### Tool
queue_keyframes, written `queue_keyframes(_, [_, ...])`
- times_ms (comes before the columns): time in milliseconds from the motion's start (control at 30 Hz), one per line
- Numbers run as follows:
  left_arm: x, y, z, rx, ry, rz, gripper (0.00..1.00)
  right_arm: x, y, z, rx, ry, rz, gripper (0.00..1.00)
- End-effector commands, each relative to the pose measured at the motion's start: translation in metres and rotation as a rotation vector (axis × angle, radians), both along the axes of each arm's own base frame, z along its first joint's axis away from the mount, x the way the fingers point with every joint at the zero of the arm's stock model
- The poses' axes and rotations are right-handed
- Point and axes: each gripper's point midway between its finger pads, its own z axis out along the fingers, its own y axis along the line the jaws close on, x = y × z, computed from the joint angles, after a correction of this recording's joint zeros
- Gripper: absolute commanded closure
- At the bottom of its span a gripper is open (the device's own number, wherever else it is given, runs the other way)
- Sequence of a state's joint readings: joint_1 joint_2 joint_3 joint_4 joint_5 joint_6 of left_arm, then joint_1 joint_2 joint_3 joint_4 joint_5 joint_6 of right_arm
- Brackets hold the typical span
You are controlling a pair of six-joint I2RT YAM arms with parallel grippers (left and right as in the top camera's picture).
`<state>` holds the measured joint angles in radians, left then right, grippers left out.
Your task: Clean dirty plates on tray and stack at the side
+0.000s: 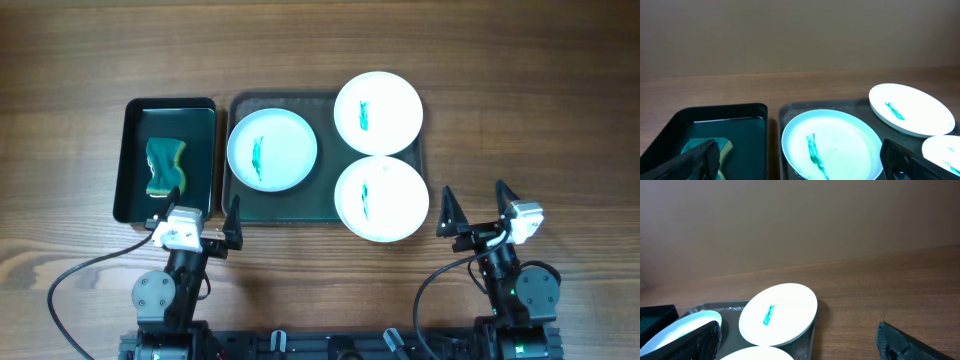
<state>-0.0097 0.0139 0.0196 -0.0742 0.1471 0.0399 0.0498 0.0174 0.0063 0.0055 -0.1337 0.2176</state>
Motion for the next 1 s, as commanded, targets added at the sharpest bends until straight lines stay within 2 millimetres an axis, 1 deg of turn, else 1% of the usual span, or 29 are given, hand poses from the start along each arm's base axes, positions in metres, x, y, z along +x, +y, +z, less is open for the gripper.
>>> queue_keyframes(0, [0.0007, 0.0031, -0.0031, -0.010, 0.003, 0.015, 0.00, -0.0004, 0.0000, 0.0022, -0.006, -0.012, -0.002, 0.00])
queue_keyframes(833, [0.0007, 0.0031, -0.0031, -0.010, 0.003, 0.015, 0.00, -0.0004, 0.0000, 0.0023, -0.007, -0.012, -0.002, 0.00])
queue_keyframes(867, [0.0007, 0.0031, -0.0030, -0.010, 0.003, 0.015, 0.00, 0.0002, -0.0032, 0.0022, -0.007, -0.012, -0.021, 0.00])
queue_keyframes(967, [0.0007, 0.0031, -0.0030, -0.010, 0.003, 0.015, 0.00, 0.0002, -0.0031, 0.0026, 0.001, -0.012, -0.020, 0.00])
